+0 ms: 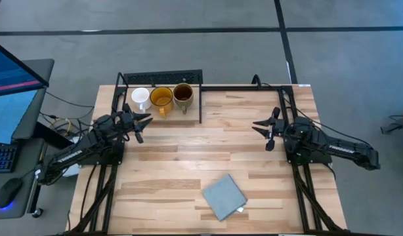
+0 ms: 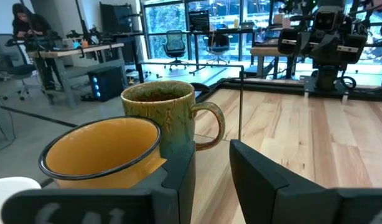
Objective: Stack small to large cups/mugs on shelf
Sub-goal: Return to Home Position
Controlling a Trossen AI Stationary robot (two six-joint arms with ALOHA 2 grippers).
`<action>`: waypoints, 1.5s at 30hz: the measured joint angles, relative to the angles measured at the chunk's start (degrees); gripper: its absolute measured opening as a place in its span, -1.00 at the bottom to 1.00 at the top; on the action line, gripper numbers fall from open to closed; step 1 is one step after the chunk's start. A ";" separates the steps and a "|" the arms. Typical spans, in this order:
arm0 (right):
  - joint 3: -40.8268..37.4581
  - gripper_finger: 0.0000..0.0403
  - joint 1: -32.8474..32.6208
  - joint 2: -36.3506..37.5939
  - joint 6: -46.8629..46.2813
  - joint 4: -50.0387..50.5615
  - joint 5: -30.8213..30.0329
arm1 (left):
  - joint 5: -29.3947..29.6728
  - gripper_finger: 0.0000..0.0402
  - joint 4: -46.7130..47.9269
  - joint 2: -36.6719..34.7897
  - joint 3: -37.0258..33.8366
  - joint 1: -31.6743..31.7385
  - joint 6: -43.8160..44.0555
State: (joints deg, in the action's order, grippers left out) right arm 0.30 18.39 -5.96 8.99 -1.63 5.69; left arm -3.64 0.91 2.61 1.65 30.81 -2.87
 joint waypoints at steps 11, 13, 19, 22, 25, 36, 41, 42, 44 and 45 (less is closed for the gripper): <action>-0.02 -0.41 0.00 -0.01 0.00 0.00 0.02 | 0.00 -0.55 0.01 0.00 0.00 0.01 2.23; -0.02 -0.41 0.00 0.00 0.00 0.00 0.02 | 0.00 -0.55 0.02 0.00 0.00 0.02 3.10; -0.02 -0.41 0.00 -0.02 0.00 0.00 0.02 | 0.00 -0.55 0.02 0.00 0.00 0.02 2.70; -0.02 -0.41 0.00 -0.02 0.00 -0.02 0.02 | 0.00 -0.55 0.02 0.00 0.00 0.02 3.01; -0.02 -0.41 0.00 -0.02 0.00 -0.01 0.02 | 0.00 -0.55 0.00 0.00 0.00 0.02 3.03; -0.02 -0.41 0.00 -0.02 0.00 -0.02 0.04 | 0.00 -0.55 0.00 0.00 0.00 0.04 3.10; -0.02 -0.41 0.00 0.00 0.00 -0.02 0.04 | 0.00 -0.55 0.01 0.00 0.00 0.04 3.10; -0.02 -0.41 0.00 0.00 0.00 -0.02 0.04 | 0.00 -0.55 0.00 0.00 0.00 0.04 3.10; -0.02 -0.41 0.00 -0.02 0.00 -0.02 0.04 | 0.00 -0.55 0.02 0.00 0.00 0.04 3.10; -0.02 -0.41 0.00 -0.01 0.00 -0.02 0.04 | 0.00 -0.55 0.00 0.00 0.00 0.04 3.10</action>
State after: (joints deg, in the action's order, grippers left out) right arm 0.27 18.39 -5.97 8.99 -1.65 5.74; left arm -3.64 0.91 2.61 1.65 30.85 0.23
